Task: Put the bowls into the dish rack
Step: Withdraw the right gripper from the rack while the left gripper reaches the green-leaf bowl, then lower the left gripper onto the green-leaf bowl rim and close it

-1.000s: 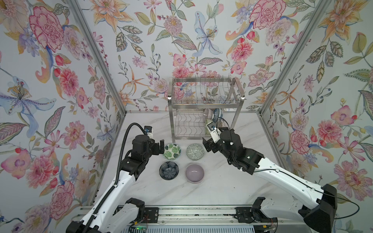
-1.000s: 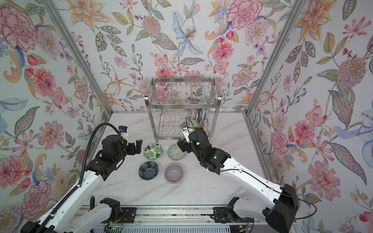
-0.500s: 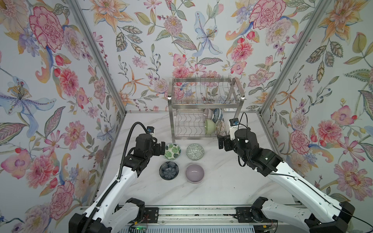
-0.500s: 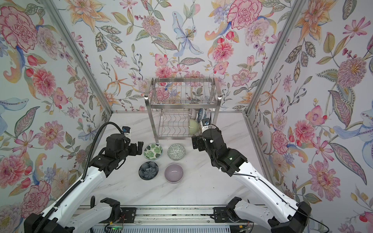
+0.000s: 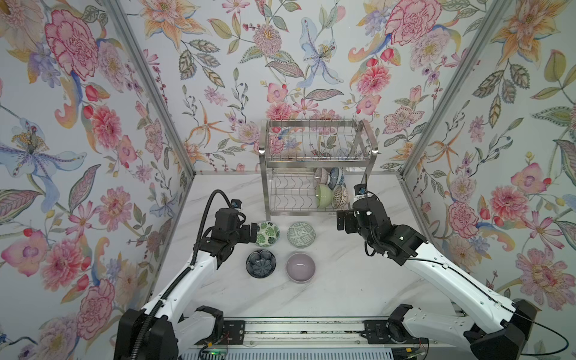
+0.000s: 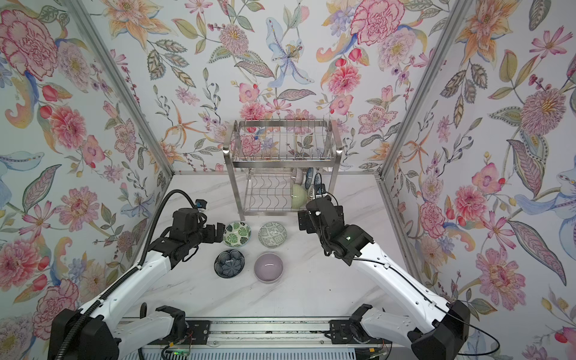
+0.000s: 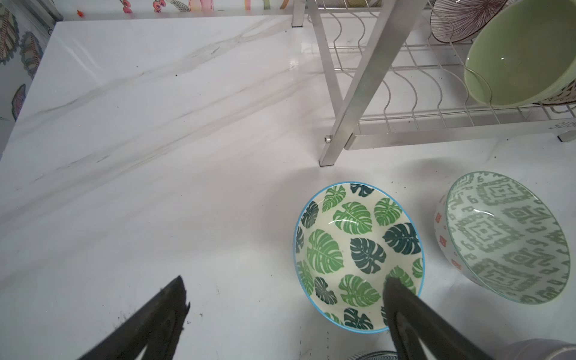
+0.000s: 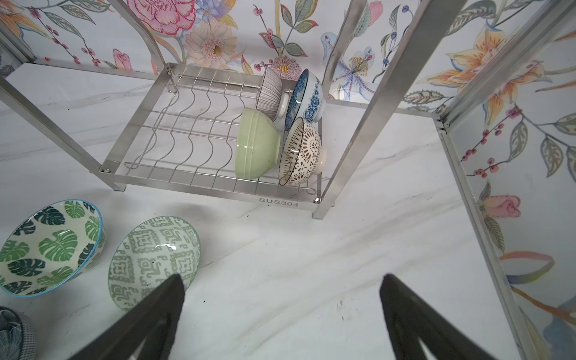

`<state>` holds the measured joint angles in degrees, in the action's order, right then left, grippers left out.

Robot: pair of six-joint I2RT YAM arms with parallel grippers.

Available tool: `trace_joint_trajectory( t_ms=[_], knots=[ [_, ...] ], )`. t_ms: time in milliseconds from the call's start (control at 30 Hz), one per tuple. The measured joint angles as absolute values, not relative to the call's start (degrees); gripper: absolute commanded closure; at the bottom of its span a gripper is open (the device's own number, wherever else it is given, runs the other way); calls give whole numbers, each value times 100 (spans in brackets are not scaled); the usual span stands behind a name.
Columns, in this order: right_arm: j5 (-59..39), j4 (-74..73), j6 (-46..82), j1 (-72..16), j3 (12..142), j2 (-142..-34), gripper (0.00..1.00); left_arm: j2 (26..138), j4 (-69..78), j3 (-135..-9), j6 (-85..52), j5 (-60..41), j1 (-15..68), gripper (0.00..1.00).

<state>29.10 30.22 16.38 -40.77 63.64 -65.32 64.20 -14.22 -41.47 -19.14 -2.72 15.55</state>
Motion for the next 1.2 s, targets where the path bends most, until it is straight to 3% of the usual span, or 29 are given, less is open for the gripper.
trace_joint_trajectory(
  t_ms=[267, 567, 833, 1200],
  knots=[
    [2893, 3074, 1671, -3778, 6331, -6554, 1, 7013, -906, -3830, -2108, -722, 1345, 1],
    [2687, 3063, 1584, -3701, 6331, -6947, 1, 7806, -423, -3824, -2274, -1031, 1328, 12],
    [2609, 3017, 1535, -3538, 6331, -6956, 1, 8204, -246, -3828, -2383, -1033, 1323, 45],
    [2567, 2930, 1415, -3439, 6331, -7046, 1, 8586, -27, -3861, -2491, -1210, 1323, 61]
  ],
)
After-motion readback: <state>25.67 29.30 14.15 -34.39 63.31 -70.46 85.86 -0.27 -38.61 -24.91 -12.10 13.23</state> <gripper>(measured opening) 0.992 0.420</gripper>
